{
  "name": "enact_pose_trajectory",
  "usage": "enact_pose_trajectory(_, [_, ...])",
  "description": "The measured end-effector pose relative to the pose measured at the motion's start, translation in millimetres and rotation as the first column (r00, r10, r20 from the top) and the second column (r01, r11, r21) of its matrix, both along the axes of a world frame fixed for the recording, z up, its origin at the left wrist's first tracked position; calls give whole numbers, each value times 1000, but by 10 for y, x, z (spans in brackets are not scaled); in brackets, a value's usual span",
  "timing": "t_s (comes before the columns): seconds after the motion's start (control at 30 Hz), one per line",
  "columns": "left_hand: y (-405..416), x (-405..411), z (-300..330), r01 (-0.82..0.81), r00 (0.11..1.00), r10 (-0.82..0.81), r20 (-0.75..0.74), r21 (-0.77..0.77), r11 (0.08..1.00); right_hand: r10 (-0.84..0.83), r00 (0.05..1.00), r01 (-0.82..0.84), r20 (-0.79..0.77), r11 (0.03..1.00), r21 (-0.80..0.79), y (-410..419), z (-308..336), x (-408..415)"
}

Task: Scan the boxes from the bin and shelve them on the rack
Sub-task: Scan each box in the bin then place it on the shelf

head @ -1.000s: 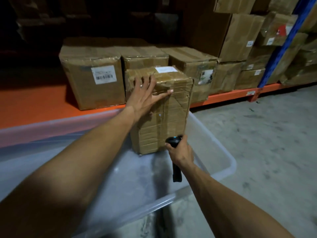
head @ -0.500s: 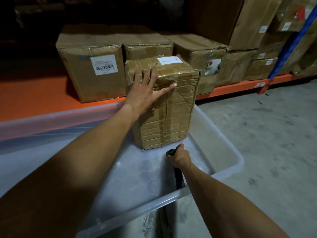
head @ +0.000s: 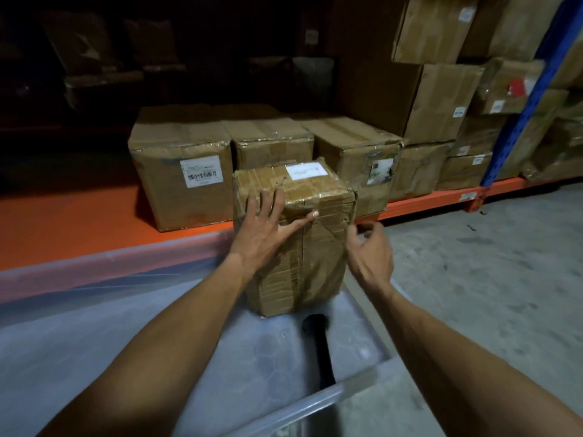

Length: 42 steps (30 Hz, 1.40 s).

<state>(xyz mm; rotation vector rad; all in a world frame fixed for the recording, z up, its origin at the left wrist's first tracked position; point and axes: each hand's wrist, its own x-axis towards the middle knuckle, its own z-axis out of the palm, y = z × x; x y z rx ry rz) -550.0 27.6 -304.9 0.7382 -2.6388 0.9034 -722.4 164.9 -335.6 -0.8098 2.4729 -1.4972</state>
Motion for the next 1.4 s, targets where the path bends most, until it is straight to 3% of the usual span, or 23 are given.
enact_pose_trajectory(0.07, [52, 25, -19, 16, 1000, -16, -12, 27, 1000, 1, 994, 18, 108, 985, -171, -119, 382, -153])
enact_pose_trajectory(0.13, [118, 45, -32, 38, 999, -37, -30, 52, 998, 79, 983, -45, 165, 979, -200, -246, 702, -270])
enact_pose_trajectory(0.2, [223, 62, -18, 83, 991, -72, -112, 96, 992, 197, 964, -177, 176, 976, -126, -354, 913, -319])
enact_pose_trajectory(0.3, [374, 37, 140, 177, 910, -62, -410, 250, 952, 326, 930, -330, 168, 944, -4, -453, 983, -330])
enact_pose_trajectory(0.37, [390, -7, 300, 217, 821, 30, -570, 361, 907, 358, 923, -371, 144, 925, 78, -443, 917, -330])
enact_pose_trajectory(0.43, [298, -48, 459, 192, 761, 187, -622, 491, 850, 367, 925, -377, 96, 916, 139, -407, 857, -354])
enact_pose_trajectory(0.53, [79, -56, 595, 74, 732, 435, -524, 696, 714, 408, 911, -410, 56, 887, 211, -370, 841, -431])
enact_pose_trajectory(0.6, [-12, -30, 587, 57, 718, 555, -419, 831, 553, 445, 893, -448, 67, 861, 240, -340, 834, -469])
enact_pose_trajectory(0.7, [7, -4, 466, 236, 665, 620, -417, 904, 356, 470, 879, -473, 76, 841, 264, -287, 843, -525])
enact_pose_trajectory(0.87, [221, 13, 401, 329, 615, 616, -493, 870, 367, 524, 840, -537, 141, 766, 353, -387, 994, -641])
enact_pose_trajectory(1.0, [291, 60, 417, 368, 589, 614, -525, 851, 375, 369, 895, -421, 249, 885, 200, -496, 1034, -554])
enact_pose_trajectory(1.1, [325, 41, 434, 345, 583, 643, -497, 868, 358, 351, 898, -404, 265, 897, 181, -554, 1038, -474])
enact_pose_trajectory(1.23, [207, 39, 549, 378, 389, 849, -359, 902, 209, 311, 896, -371, 316, 917, 149, -449, 1083, -396])
enact_pose_trajectory(1.33, [351, 18, 532, 375, 228, 920, -319, 901, 220, 233, 898, -293, 375, 949, 113, -253, 1086, -268])
enact_pose_trajectory(1.4, [527, 37, 459, 391, 157, 954, -255, 903, 177, 191, 891, -261, 412, 958, 119, -98, 1068, -173])
